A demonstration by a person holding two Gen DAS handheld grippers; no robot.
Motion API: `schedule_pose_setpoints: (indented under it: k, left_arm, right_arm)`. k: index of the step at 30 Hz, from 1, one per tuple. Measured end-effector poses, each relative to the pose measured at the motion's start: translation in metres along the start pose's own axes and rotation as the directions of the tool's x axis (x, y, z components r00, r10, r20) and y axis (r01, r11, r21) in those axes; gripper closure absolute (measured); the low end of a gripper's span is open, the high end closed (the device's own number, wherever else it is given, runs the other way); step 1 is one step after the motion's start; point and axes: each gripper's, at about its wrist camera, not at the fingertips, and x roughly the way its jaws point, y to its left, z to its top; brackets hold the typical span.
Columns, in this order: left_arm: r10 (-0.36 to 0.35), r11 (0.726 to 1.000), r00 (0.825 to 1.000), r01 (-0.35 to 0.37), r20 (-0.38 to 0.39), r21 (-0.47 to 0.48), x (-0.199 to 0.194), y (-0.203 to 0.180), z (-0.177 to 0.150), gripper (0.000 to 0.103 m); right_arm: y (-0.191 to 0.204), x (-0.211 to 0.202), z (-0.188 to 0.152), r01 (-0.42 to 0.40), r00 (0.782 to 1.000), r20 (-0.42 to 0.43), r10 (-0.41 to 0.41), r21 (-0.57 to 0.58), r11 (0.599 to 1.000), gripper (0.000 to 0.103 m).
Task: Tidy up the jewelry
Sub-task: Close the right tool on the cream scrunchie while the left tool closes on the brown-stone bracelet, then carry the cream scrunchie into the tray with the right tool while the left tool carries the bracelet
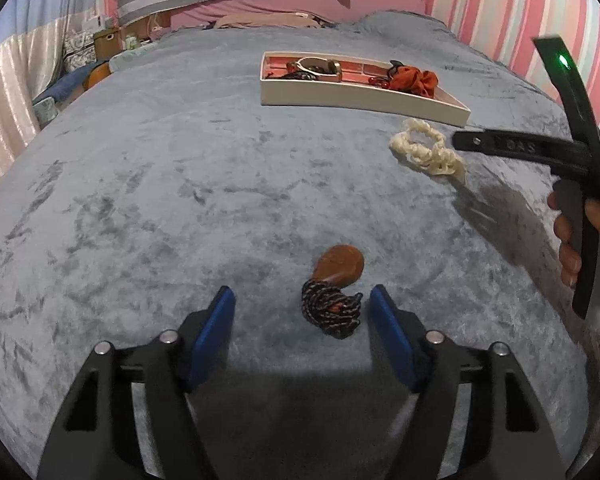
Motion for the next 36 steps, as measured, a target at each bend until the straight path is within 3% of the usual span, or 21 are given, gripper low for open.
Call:
schedule_pose_setpoints:
  k: [6, 12, 14, 17, 29, 36]
  left_arm:
    - [-0.010, 1.000, 1.000, 0.010, -0.007, 0.020, 0.003, 0.000, 0.000, 0.039]
    - [-0.024, 0.999, 1.000, 0.024, -0.011, 0.022, 0.009, 0.006, 0.003, 0.059]
    - [-0.030, 0.999, 1.000, 0.030, -0.010, 0.018, 0.009, 0.008, 0.003, 0.072]
    - [-0.037, 0.999, 0.999, 0.037, -0.010, 0.020, 0.009, 0.009, 0.004, 0.076]
    - [-0.053, 0.998, 0.998, 0.052, 0.019, 0.023, 0.005, 0.009, 0.010, 0.082]
    - [-0.068, 0.997, 0.995, 0.067, 0.076, 0.026, 0.001, 0.007, 0.035, 0.082]
  right_arm:
    - [0.011, 0.013, 0.012, 0.016, 0.998, -0.055, -0.019, -0.050, 0.999, 0.033]
    - [0.014, 0.033, 0.009, -0.015, 0.994, -0.113, 0.009, -0.055, 0.998, 0.057]
    - [0.016, 0.034, 0.009, -0.032, 0.993, -0.116, 0.025, -0.060, 0.998, 0.077]
    - [0.019, 0.034, 0.010, -0.063, 0.992, -0.117, 0.056, -0.060, 0.996, 0.091]
    - [-0.013, 0.021, 0.017, -0.095, 0.995, -0.038, 0.097, 0.048, 0.994, 0.095]
    - [-0.038, 0.016, 0.022, -0.096, 0.995, -0.001, 0.097, 0.102, 0.990, 0.095]
